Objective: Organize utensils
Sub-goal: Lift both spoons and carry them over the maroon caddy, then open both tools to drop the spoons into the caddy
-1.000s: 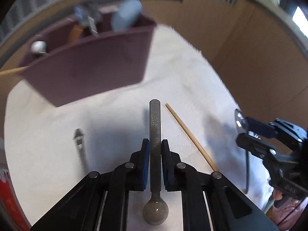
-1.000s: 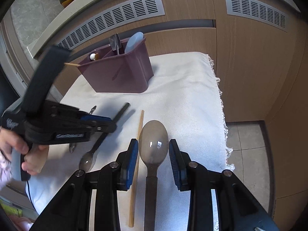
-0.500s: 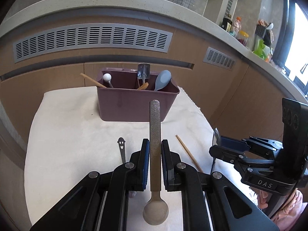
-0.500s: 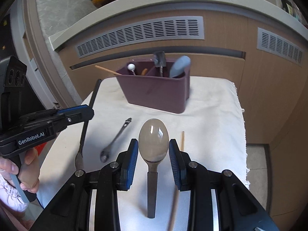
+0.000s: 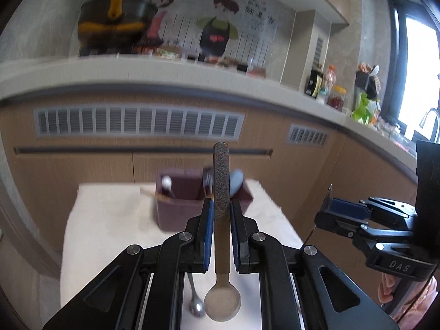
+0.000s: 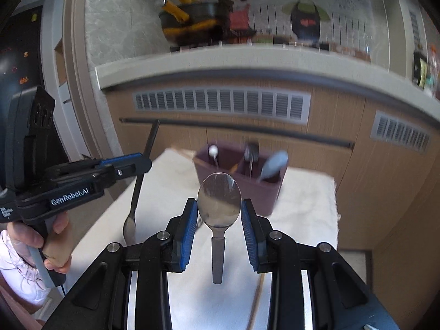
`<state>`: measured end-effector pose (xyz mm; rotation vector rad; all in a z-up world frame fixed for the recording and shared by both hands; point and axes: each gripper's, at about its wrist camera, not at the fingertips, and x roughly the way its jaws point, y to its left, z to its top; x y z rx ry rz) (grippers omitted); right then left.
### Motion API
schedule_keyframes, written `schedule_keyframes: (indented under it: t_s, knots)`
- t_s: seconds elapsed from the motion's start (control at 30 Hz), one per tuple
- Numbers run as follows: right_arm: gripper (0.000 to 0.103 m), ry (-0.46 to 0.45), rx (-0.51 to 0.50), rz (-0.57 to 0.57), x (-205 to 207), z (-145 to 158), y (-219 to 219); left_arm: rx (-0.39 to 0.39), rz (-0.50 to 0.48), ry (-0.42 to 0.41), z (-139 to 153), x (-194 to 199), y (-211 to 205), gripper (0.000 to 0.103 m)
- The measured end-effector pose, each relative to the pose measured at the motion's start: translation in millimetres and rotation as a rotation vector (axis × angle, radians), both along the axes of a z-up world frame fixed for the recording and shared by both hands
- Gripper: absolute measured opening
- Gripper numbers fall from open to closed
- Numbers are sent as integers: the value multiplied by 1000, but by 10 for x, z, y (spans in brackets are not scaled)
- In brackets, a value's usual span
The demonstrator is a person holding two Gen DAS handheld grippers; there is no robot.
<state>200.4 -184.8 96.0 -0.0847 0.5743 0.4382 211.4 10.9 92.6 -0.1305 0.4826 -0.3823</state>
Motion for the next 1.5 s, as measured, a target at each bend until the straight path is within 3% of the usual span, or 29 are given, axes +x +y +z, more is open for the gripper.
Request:
schedule_keyframes:
  t_s: [0.23, 0.4, 0.53, 0.8, 1.27, 1.37, 1.43, 1.5]
  knots:
    - [30, -179, -19, -49, 236, 699, -9, 28, 17, -210, 756, 281, -19, 12]
    - [30, -237, -11, -97, 520, 931, -71, 15, 27, -279, 998, 541, 18, 12]
    - [30, -244, 2, -122, 778, 952, -97, -45, 14, -308, 1050, 779, 93, 12]
    - [30, -206, -4, -127, 1218, 604, 34, -53, 54, -275, 698, 1253, 97, 12]
    - [30, 36, -30, -99, 1775, -421, 102, -78, 70, 22, -473, 2081, 2, 16]
    - [43, 97, -11, -70, 1807, -562, 83, -96, 57, 99, -607, 2131, 5, 28]
    - [71, 88, -12, -82, 1760, -605, 61, -107, 63, 104, -591, 2069, 35, 32]
    - [74, 61, -31, -100, 1684, -606, 41, -104, 72, 94, -533, 1949, 78, 37]
